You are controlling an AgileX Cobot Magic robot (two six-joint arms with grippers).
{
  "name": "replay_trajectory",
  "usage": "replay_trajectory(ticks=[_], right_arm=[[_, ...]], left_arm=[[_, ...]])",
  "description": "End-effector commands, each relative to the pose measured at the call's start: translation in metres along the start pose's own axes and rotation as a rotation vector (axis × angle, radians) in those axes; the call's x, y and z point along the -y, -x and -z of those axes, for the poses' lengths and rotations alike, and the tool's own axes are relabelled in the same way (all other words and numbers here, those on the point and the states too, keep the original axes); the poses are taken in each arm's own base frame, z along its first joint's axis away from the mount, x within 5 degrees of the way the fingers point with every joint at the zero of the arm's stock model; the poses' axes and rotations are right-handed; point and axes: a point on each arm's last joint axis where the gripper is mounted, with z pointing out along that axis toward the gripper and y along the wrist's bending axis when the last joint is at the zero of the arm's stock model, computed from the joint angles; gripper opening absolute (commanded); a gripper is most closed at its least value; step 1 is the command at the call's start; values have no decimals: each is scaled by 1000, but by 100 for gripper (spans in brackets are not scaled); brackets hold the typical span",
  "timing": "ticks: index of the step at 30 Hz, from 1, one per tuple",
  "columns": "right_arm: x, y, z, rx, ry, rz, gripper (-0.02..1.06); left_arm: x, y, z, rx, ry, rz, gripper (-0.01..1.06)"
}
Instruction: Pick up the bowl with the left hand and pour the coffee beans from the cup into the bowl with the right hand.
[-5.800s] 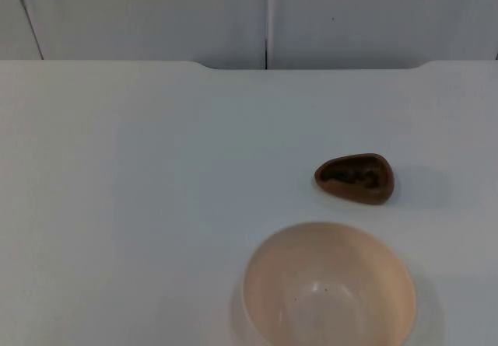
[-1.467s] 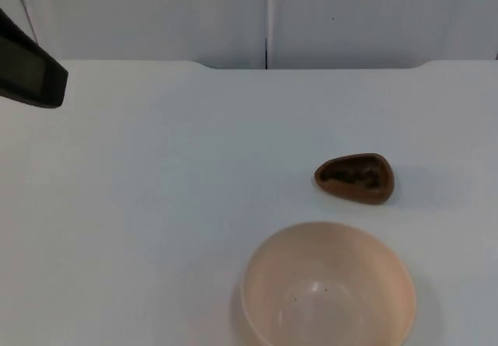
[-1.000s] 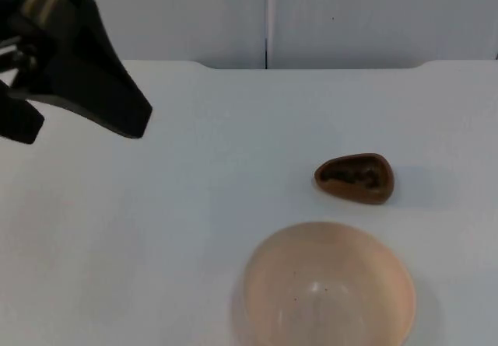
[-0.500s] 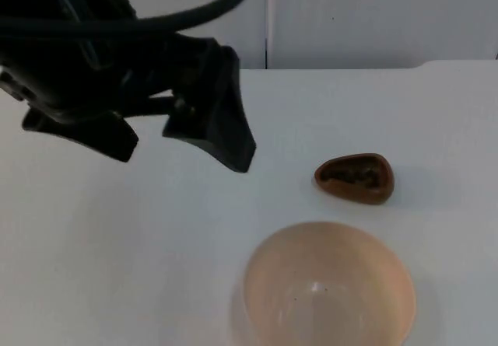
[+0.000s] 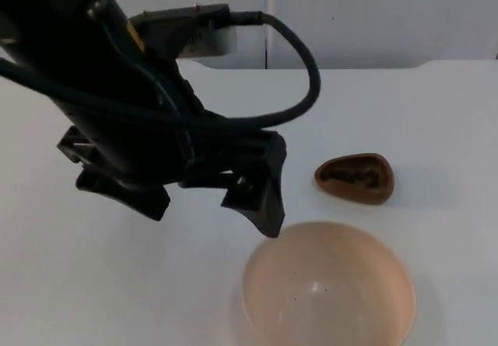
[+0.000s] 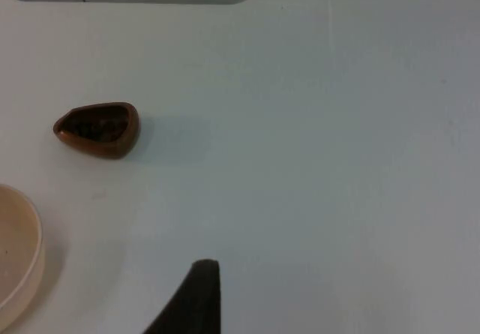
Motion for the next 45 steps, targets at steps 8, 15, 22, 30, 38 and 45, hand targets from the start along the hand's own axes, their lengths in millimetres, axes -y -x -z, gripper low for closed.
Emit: replay_trajectory(ticks=[8,15,22,30,38,45], right_arm=[[0,0,0,7,-2,5,105],[0,0,0,7,-2,5,105],[0,0,0,7,-2,5,105],[0,0,0,7,-2,5,105],[0,0,0,7,-2,5,105],[0,0,0,7,-2,5,105]], left_arm=[[-3,7,-28,-6,7,90,105],[-2,7,-35,-13,-6,154,105],[-8,9,-38,9,54,176,105],[10,3,-56,-2,63,110,102],[7,1,-71,-16,114,72,102],[0,7,-71,20,120,74,102]])
